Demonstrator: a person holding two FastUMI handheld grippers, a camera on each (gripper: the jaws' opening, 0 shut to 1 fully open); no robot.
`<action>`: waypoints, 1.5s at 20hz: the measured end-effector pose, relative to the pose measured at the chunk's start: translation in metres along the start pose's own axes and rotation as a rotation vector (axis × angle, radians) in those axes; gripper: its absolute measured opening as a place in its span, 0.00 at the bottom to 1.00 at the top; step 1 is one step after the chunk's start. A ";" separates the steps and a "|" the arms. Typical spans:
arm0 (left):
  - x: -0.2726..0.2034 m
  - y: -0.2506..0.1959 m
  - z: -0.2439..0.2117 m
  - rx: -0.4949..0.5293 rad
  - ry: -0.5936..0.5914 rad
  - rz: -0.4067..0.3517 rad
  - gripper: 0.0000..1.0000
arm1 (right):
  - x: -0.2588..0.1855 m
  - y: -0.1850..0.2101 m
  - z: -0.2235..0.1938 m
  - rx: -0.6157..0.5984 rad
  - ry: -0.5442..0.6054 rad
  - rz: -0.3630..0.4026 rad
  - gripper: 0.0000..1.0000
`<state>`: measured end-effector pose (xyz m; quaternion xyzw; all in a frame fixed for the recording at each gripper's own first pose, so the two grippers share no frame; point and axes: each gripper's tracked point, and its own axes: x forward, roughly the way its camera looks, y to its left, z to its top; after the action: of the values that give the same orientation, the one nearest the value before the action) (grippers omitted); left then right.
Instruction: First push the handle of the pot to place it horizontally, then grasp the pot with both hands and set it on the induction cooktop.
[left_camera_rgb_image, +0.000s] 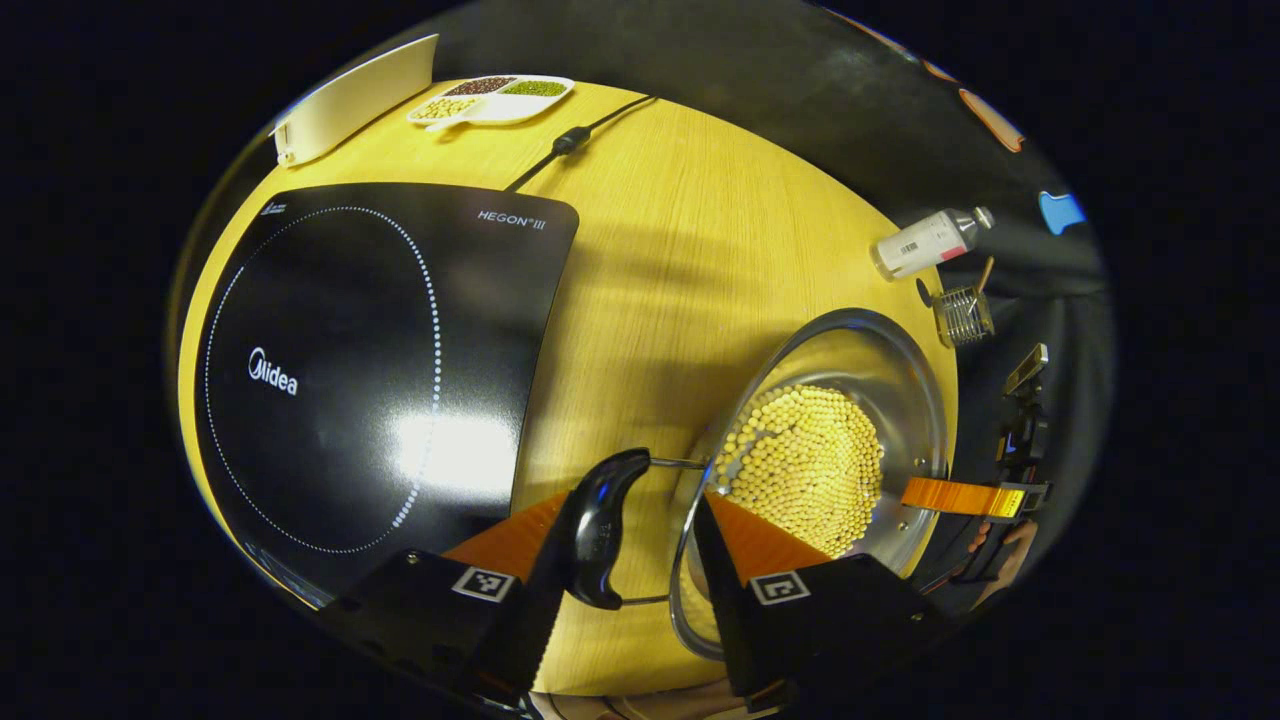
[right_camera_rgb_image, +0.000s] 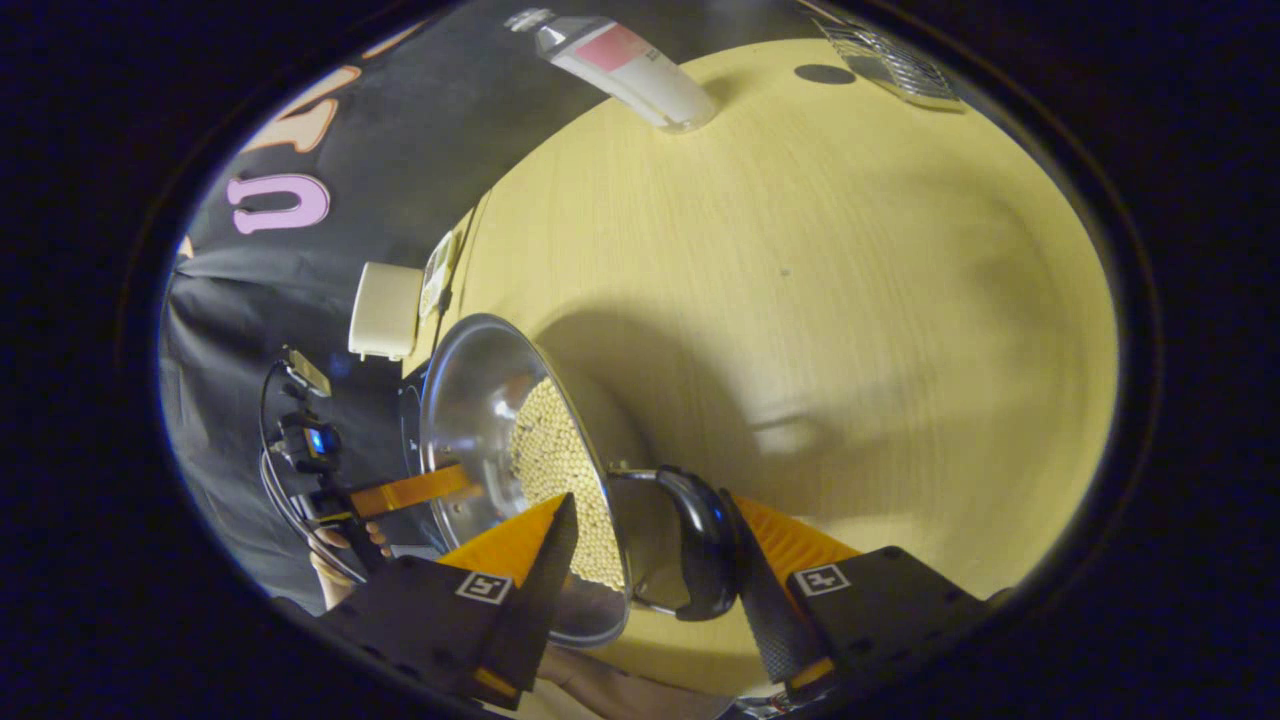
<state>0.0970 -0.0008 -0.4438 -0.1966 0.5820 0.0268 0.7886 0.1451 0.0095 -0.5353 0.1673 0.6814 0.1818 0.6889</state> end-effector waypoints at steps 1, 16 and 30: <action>0.000 0.001 0.000 0.004 0.003 0.001 0.68 | 0.003 -0.004 0.000 -0.013 0.006 -0.015 0.77; -0.042 -0.008 -0.026 0.084 0.011 0.078 0.57 | 0.010 -0.008 -0.004 -0.035 0.003 -0.001 0.54; -0.112 0.025 -0.079 0.063 0.044 0.044 0.57 | 0.000 -0.011 0.002 -0.012 -0.018 -0.023 0.48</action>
<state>-0.0172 0.0161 -0.3657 -0.1592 0.6041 0.0215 0.7805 0.1477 0.0001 -0.5404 0.1570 0.6759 0.1767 0.6981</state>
